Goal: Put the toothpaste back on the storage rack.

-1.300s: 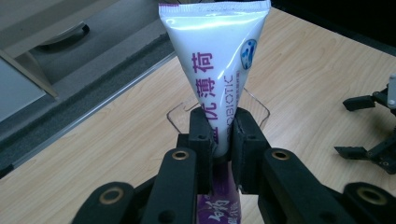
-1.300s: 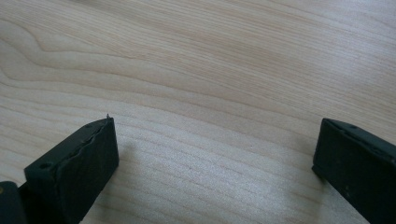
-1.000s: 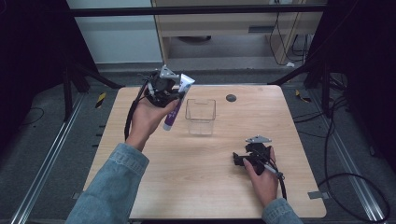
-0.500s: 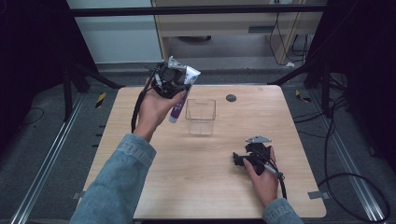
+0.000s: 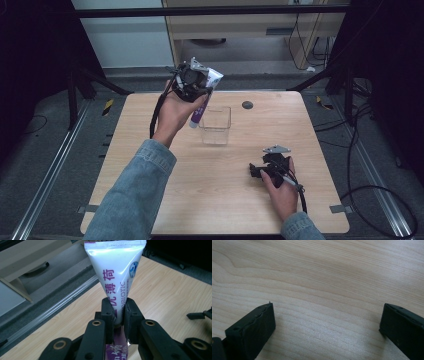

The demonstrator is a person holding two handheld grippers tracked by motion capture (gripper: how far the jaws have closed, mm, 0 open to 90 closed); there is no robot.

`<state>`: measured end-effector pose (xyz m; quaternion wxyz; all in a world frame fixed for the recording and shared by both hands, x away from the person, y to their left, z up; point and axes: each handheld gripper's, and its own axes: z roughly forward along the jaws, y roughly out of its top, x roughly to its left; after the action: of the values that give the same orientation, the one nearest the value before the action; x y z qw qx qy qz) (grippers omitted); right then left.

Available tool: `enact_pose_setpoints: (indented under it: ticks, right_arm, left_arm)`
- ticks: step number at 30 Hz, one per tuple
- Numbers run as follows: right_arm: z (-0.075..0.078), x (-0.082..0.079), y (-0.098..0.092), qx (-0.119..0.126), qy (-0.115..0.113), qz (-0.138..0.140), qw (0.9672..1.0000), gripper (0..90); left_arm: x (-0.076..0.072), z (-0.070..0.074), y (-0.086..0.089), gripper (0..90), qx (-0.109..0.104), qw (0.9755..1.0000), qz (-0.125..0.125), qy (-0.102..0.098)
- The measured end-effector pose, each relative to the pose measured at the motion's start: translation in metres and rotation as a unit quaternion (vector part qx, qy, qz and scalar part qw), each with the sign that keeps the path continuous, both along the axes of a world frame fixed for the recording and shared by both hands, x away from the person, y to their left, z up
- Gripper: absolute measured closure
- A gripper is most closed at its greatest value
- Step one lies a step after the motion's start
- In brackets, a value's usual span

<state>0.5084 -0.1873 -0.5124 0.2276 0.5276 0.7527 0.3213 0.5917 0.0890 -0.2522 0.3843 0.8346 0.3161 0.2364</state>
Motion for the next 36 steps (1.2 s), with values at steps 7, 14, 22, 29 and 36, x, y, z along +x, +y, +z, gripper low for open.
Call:
enact_pose_setpoints:
  ticks: [7, 14, 22, 29, 36]
  right_arm:
    - [0.0, 0.0, 0.0, 0.0, 0.0, 0.0, 1.0, 0.5]
    - [0.0, 0.0, 0.0, 0.0, 0.0, 0.0, 1.0, 0.5]
    - [0.0, 0.0, 0.0, -0.001, -0.002, 0.001, 1.0, 0.6]
    - [0.0, 0.0, 0.0, -0.002, -0.002, 0.001, 1.0, 0.6]
    - [0.0, 0.0, 0.0, -0.004, -0.003, 0.003, 1.0, 0.6]
  left_arm:
    - [0.011, -0.003, -0.005, 79.9, -0.013, 0.9999, 0.002, -0.001]
    - [0.018, -0.008, -0.01, 79.9, -0.024, 0.9997, 0.006, 0.002]
    - [0.024, -0.01, -0.005, 79.9, -0.052, 0.9985, 0.016, 0.0]
    - [0.03, -0.014, -0.005, 79.9, -0.081, 0.9966, 0.015, 0.007]
    - [0.036, -0.018, -0.008, 79.9, -0.092, 0.9955, 0.019, -0.003]
